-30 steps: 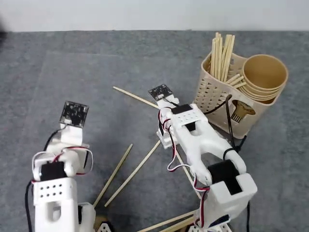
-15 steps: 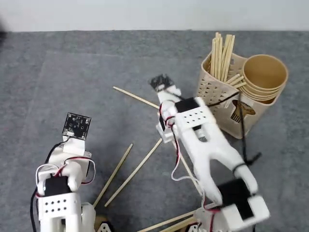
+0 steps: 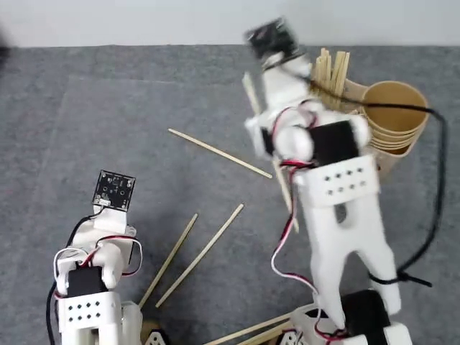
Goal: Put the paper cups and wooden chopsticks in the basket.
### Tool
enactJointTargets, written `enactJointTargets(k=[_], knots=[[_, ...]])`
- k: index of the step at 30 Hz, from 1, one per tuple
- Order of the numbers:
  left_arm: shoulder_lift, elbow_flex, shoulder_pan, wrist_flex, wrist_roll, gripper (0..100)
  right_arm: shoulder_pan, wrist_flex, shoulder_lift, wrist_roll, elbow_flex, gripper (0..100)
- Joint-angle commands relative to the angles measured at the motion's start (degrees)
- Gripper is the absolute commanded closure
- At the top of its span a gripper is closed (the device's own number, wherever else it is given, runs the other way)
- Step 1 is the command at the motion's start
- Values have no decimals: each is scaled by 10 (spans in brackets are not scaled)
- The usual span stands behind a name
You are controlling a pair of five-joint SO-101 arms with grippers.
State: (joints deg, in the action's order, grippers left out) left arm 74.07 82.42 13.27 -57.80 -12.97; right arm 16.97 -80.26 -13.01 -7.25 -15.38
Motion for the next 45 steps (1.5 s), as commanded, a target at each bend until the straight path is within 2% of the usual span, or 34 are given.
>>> enactJointTargets(k=[1,6,11,17,24,28,33,37,39,45], knots=[[11,-5,1,12,-1,985,-51,109,-28,-6,-45,991],[11,-5,1,12,-1,985,-95,255,-28,0,-45,991],[11,-5,1,12,-1,985,-119,353,-27,2,-44,991],[11,-5,0,12,-1,985,-153,443,-25,59,-22,991],[10,-4,0,12,-1,985,-184,656,-50,47,210,991],[10,-4,0,12,-1,985,-184,725,-72,22,327,991],[10,-4,0,12,-1,985,-184,725,-76,22,380,980],[10,-4,0,12,-1,985,-181,683,-86,22,379,858],[10,-4,0,12,-1,985,-180,650,-107,22,363,831],[11,-9,-45,9,-4,985,-164,485,-206,23,338,925]])
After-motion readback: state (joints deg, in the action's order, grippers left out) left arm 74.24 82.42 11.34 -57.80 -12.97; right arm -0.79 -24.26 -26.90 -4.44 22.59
